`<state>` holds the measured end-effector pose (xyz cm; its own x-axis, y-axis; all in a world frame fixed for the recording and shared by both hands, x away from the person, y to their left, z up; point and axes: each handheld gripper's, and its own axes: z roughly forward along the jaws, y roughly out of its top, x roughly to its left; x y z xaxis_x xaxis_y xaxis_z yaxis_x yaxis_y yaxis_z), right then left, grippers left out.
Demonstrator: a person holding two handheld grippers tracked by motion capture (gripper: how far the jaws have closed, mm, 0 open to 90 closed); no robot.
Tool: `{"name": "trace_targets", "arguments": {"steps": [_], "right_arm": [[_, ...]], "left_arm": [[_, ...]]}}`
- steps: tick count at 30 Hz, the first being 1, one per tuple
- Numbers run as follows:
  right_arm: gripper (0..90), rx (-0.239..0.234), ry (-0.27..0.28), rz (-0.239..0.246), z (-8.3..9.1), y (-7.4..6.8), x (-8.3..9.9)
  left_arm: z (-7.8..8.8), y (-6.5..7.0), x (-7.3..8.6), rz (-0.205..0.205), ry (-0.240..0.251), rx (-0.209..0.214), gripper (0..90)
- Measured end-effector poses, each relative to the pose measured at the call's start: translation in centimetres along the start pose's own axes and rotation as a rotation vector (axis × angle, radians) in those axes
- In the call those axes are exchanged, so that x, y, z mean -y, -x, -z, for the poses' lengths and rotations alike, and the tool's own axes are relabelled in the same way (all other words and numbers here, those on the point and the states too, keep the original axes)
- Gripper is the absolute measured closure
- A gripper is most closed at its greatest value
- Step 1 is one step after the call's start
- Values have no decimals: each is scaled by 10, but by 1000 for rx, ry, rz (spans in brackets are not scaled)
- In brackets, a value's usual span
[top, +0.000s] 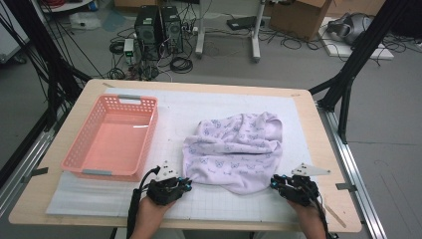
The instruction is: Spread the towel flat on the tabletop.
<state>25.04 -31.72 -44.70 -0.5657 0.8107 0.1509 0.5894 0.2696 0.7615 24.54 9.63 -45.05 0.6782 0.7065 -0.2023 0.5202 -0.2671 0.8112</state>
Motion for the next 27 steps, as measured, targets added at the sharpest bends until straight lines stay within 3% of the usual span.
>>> {"name": "trace_targets", "arguments": {"steps": [3, 6, 10, 11, 13, 15, 18, 21, 24, 27], "right_arm": [[584, -12, -13, -19, -14, -8, -9], [546, 1, -24, -22, -32, -20, -20], [710, 39, -28, 21, -47, -37, -29], [816, 34, -30, 41, -48, -37, -30], [840, 10, -37, 57, -48, -39, -31], [844, -5, -45, 55, -41, -35, -30], [842, 22, -64, 39, -20, -23, -26], [841, 36, -60, -33, 3, -6, -18], [841, 39, -61, -71, 24, 3, -11], [843, 42, -90, -96, 44, 3, -4]], "left_arm": [[10, -2, 1, 0, 50, 10, 850], [16, -4, 2, 1, 68, 11, 849], [19, -5, 4, 6, 76, 11, 846], [19, -5, 4, 7, 80, 11, 847], [20, -6, 4, 14, 84, 14, 847], [21, -8, 5, 17, 87, 15, 847], [22, -8, 5, 23, 89, 22, 847], [22, -7, 6, 25, 87, 30, 848], [22, -4, 4, 36, 89, 79, 850], [24, 5, 5, 43, 72, 140, 852]]}}
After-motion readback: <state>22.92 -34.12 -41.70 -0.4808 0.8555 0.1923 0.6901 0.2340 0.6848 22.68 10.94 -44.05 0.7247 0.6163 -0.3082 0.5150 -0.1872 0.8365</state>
